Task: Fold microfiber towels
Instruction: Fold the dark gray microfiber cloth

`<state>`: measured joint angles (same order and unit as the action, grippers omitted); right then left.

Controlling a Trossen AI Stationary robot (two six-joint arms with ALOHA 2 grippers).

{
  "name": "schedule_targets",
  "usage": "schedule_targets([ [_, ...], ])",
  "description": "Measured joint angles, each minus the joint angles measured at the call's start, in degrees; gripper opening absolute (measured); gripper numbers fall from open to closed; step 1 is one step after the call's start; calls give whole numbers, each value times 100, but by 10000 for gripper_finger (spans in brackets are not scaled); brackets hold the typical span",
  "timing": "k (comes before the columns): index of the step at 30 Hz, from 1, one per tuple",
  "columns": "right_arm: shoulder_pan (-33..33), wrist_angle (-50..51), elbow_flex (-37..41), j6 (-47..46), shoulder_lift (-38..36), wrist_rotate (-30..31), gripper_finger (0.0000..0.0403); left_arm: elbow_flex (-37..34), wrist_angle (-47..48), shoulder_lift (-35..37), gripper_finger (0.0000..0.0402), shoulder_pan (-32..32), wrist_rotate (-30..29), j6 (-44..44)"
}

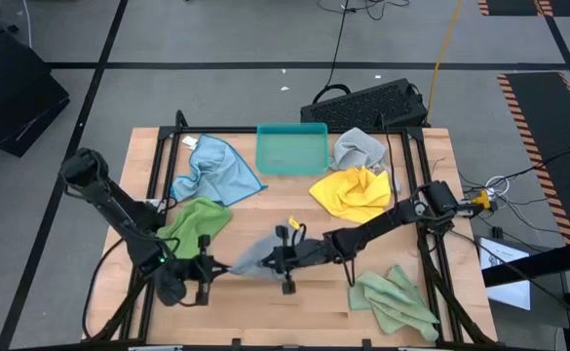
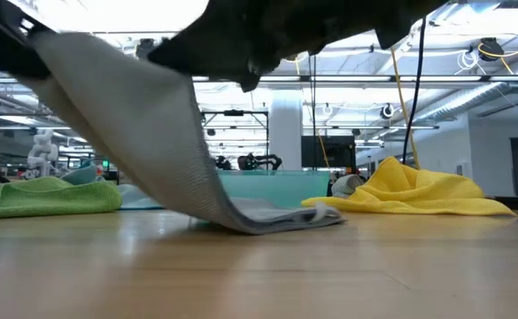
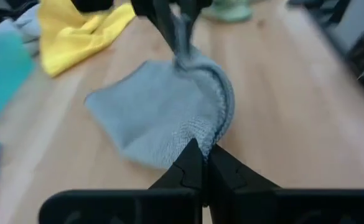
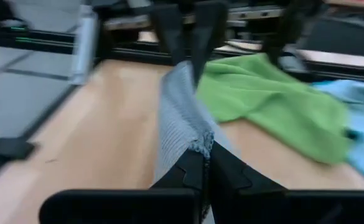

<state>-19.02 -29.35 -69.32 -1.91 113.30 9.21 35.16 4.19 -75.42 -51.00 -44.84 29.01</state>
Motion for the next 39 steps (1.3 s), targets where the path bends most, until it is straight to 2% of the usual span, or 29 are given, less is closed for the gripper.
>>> schedule_targets([
  [3,-89,183,0,-79,-46,-469,2,0,-512,0,4,-90,-35,-124],
  [5,-157,367,0,-105,-122,-466,2,0,-964,0,4,-70,-126,-501],
  [11,-249,1195,0,-75,-493,183,2,4,-1936,-221,3,395,-155,-1750],
  [15,-156,1542,0,141,-831,561,2,9,-2052,-348,3,891,-22,-2230],
  [20,218,1849,2,530,-1240,741,2,11,-2195,-202,4,1541,-18,-3176],
  [23,476,1985,2,620,-1514,722,2,67,-2216,-52,3,1904,163,-3420],
  [28,629,2186,87,538,-1856,684,2,65,-1927,274,5,1886,542,-3318],
  [32,484,2000,296,26,-1949,243,2,68,-1890,359,3,1545,811,-2849],
  [35,253,1815,572,-318,-1866,122,2,68,-1903,159,4,1277,991,-2300],
  [39,-69,1000,1125,-646,-1755,103,2,57,-2198,-402,3,1051,992,-1816],
])
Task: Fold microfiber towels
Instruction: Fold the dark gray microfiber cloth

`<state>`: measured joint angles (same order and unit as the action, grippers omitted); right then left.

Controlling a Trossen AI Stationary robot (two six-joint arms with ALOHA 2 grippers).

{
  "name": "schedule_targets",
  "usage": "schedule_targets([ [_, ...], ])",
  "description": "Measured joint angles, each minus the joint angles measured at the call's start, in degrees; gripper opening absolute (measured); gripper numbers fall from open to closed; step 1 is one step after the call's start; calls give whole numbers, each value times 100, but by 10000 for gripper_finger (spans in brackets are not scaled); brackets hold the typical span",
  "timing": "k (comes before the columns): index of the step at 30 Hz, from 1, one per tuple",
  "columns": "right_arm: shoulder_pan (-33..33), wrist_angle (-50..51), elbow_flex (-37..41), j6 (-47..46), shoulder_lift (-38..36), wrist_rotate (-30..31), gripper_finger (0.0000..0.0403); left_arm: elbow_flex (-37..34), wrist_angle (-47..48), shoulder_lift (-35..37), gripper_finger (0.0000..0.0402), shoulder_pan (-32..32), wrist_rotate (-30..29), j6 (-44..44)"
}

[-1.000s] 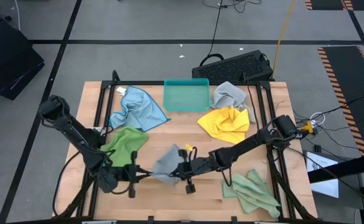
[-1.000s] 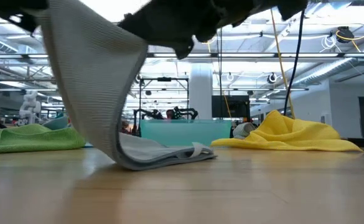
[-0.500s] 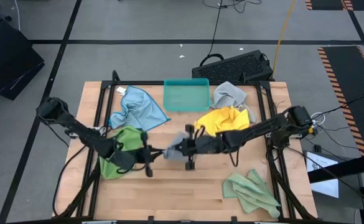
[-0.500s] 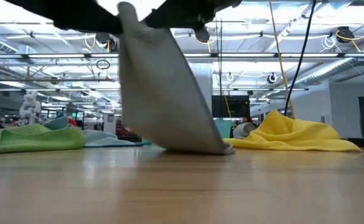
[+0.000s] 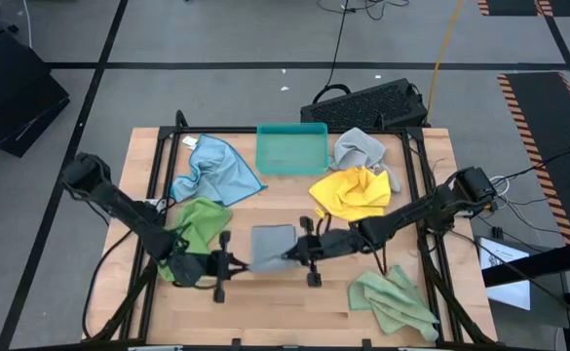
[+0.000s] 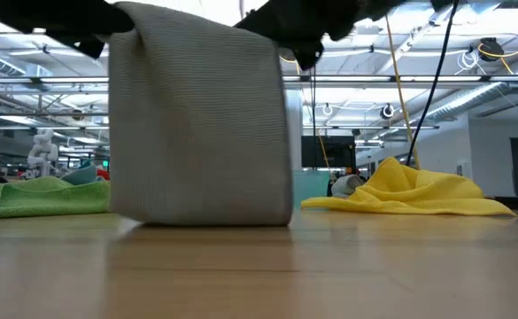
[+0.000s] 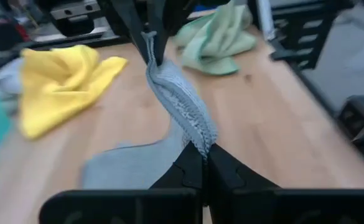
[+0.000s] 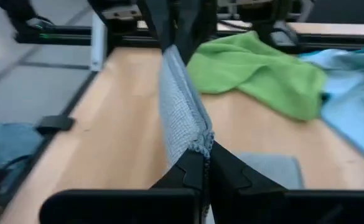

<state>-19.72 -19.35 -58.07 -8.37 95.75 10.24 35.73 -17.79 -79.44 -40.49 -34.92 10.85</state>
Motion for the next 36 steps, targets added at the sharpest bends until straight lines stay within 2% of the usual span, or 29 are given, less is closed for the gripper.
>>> schedule_targets([
  [6,-330,-1102,709,-723,6,0,2,3,-1137,-821,5,-117,137,239],
  [10,-366,-1527,945,-951,71,40,2,7,-1199,-1011,6,-112,145,365],
  [16,-66,-1638,982,-589,269,48,2,5,-370,-876,7,27,-155,477],
  [28,753,-1644,982,-72,566,22,2,2,1609,-787,7,857,-447,879],
  [32,938,-1557,982,51,564,24,2,2,1857,-787,7,1195,-714,698],
  [36,958,-1431,982,36,566,-118,2,0,1909,-653,7,1444,-666,572],
])
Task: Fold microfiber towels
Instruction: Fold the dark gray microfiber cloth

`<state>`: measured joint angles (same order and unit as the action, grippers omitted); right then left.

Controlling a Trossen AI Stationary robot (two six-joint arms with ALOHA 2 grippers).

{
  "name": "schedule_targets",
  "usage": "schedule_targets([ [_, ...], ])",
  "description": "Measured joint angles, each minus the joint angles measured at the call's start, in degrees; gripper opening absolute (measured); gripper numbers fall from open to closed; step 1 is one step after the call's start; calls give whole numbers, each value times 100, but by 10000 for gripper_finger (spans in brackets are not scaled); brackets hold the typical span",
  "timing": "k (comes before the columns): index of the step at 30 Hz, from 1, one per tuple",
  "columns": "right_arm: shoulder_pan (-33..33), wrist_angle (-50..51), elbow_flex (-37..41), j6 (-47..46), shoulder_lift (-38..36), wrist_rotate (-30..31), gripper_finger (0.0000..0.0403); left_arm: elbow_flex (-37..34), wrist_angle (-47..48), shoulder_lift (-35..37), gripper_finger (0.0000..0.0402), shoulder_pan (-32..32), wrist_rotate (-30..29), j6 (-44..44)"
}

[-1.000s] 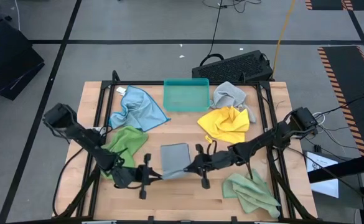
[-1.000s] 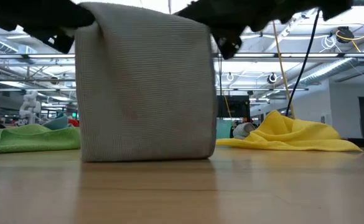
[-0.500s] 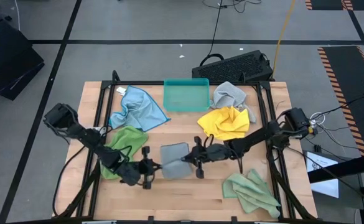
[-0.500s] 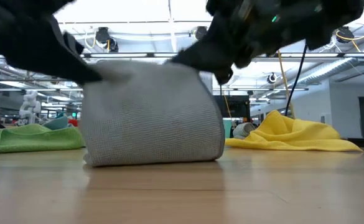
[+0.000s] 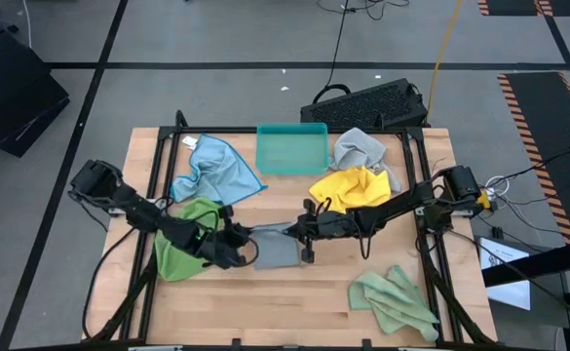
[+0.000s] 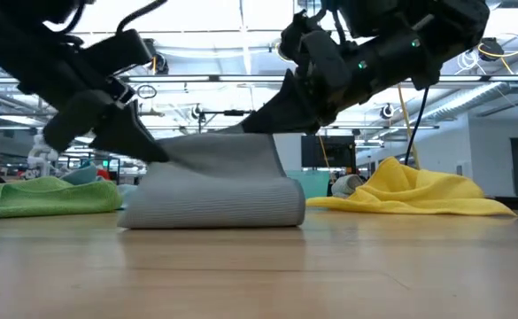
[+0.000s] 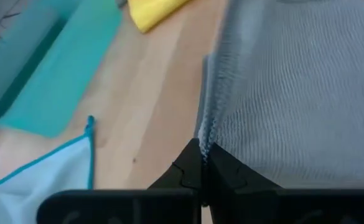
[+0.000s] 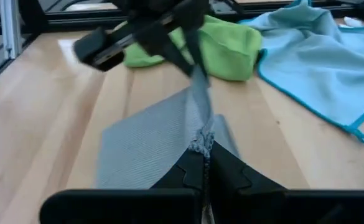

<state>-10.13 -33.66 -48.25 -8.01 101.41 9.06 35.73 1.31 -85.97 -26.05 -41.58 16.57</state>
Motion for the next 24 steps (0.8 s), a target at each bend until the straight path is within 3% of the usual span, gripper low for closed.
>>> schedule_targets([
  [4,-9,-204,0,-259,0,-496,2,12,-5,570,7,-53,605,-215],
  [10,-138,-312,-9,-593,-1,-483,2,13,59,1452,7,-318,1395,-237],
  [19,-671,-778,-11,-1213,-7,-598,2,15,-117,1504,7,-498,1473,-211],
  [24,-720,-661,-4,-1226,-7,-165,2,15,67,1255,7,-363,1358,-255],
])
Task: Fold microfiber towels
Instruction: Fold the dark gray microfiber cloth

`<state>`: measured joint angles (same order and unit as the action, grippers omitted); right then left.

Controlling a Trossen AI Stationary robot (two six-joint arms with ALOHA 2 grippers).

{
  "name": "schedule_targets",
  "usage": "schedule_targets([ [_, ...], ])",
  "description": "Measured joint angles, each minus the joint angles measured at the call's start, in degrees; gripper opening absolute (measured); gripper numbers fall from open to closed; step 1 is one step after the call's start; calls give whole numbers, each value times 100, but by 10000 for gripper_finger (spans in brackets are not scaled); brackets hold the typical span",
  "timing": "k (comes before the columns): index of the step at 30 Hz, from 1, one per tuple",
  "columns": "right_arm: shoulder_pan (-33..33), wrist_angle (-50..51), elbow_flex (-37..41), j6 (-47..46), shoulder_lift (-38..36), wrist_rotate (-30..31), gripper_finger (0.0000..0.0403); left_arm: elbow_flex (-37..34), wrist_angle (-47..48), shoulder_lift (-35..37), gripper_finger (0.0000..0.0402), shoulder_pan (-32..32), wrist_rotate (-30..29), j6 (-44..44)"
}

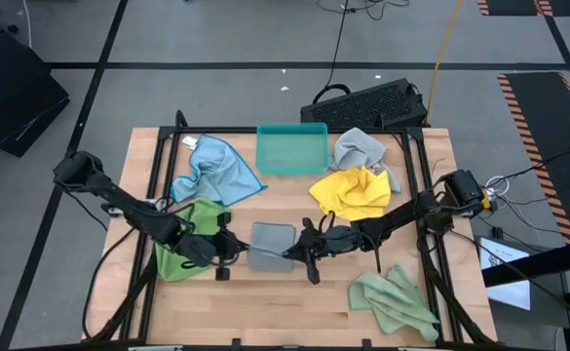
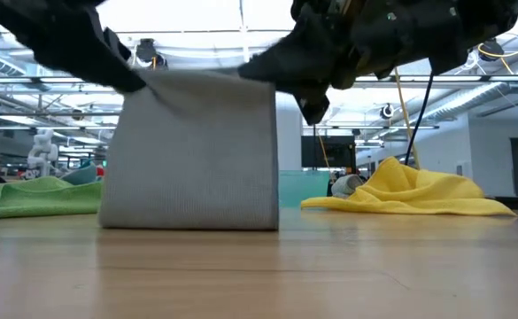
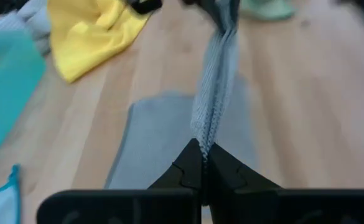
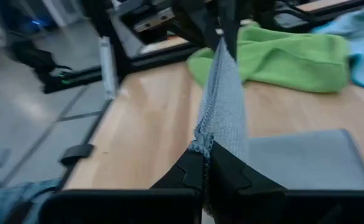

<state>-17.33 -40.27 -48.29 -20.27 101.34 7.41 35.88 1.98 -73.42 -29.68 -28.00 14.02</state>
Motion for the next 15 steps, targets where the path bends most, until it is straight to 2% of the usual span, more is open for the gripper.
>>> schedule_targets([
  [6,227,405,0,47,7,283,2,0,273,-249,7,281,-351,-7],
  [15,453,801,2,41,7,480,2,-2,257,-726,7,669,-340,-58],
])
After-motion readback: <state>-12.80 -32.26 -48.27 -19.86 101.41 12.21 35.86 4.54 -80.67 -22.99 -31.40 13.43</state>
